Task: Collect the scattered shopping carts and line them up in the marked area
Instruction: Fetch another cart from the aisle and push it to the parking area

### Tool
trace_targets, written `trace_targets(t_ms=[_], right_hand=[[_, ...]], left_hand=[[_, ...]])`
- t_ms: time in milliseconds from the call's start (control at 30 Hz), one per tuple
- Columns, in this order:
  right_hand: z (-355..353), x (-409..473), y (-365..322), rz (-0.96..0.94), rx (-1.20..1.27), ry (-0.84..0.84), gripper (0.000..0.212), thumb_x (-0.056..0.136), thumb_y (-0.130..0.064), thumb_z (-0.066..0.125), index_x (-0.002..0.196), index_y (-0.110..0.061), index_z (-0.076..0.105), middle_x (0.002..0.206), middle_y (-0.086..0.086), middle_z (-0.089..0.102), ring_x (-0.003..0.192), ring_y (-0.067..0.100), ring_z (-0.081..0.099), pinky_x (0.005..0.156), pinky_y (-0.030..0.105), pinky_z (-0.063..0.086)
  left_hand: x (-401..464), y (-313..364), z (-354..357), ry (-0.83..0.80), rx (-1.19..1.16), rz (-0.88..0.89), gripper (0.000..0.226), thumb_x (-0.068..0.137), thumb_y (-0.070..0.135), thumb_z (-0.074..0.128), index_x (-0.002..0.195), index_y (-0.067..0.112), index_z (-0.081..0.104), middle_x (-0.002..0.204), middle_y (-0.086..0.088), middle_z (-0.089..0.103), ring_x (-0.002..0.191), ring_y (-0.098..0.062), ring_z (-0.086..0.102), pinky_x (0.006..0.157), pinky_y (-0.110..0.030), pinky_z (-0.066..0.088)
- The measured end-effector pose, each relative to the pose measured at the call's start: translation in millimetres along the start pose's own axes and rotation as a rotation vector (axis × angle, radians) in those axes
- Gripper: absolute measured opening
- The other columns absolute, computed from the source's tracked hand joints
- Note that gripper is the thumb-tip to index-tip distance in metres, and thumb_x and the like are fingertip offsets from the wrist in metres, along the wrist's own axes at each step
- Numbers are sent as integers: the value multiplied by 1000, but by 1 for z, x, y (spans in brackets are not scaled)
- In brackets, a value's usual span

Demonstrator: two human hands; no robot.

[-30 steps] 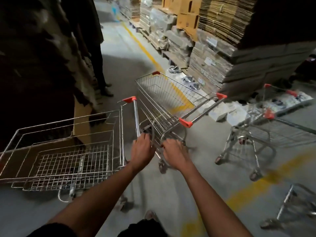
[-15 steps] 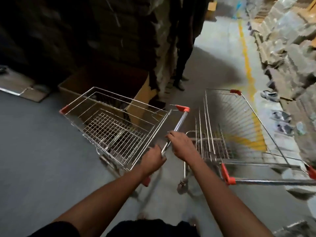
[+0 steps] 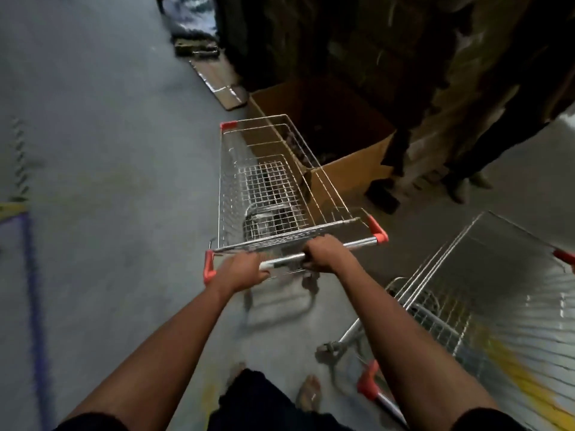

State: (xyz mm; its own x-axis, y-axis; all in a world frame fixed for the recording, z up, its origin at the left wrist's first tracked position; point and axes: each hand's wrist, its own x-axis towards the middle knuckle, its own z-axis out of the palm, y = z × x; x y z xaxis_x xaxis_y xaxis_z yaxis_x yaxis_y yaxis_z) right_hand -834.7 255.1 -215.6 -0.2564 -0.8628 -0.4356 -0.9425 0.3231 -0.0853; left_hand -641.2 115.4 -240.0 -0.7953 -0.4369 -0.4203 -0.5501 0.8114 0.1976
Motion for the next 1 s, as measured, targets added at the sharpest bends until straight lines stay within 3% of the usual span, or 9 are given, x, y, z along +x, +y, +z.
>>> trace_targets(t_ms=[100, 200, 567, 700, 833, 1000], right_hand=[[7, -8, -15, -11, 3, -36, 40, 96, -44, 65, 118, -11, 64, 117, 13, 70, 108, 33, 68, 92, 41, 55], [22, -21, -36, -49, -44, -34, 36, 97, -46, 59, 107, -12, 67, 102, 9, 73, 95, 30, 72, 87, 43, 61], [78, -103, -97, -180, -114, 36, 36, 94, -49, 53, 93, -17, 69, 86, 4, 72, 77, 28, 71, 78, 42, 62], [95, -137, -113, -267, -171, 78, 36, 94, -48, 51, 91, -17, 69, 86, 5, 73, 77, 30, 72, 74, 40, 62], [106, -161, -127, -325, -236, 83, 38, 88, -48, 55, 88, -15, 72, 88, 7, 75, 80, 33, 73, 72, 39, 60], [111, -164, -140, -411, -304, 105, 40, 88, -53, 53, 91, -17, 71, 93, 8, 74, 85, 33, 72, 72, 37, 55]], left_hand=[[-22, -13, 4, -2, 38, -33, 32, 89, 47, 60, 115, 29, 66, 117, -2, 71, 109, -26, 67, 83, -36, 50], [-49, -21, 17, 15, 75, -58, 34, 88, 47, 58, 116, 31, 65, 119, 1, 71, 111, -24, 66, 85, -38, 51], [-172, -1, 93, 123, 69, -198, 28, 85, 52, 54, 101, 32, 64, 104, 2, 73, 99, -23, 68, 70, -33, 40], [-222, 17, 127, 161, 27, -254, 28, 80, 50, 53, 93, 29, 65, 95, 2, 73, 91, -23, 70, 67, -31, 43], [-265, 38, 152, 149, -28, -319, 30, 78, 47, 53, 96, 28, 67, 95, 1, 72, 89, -23, 69, 72, -33, 52], [-297, 51, 176, 202, -86, -384, 33, 80, 51, 54, 97, 26, 66, 95, -4, 73, 86, -30, 70, 64, -32, 40]])
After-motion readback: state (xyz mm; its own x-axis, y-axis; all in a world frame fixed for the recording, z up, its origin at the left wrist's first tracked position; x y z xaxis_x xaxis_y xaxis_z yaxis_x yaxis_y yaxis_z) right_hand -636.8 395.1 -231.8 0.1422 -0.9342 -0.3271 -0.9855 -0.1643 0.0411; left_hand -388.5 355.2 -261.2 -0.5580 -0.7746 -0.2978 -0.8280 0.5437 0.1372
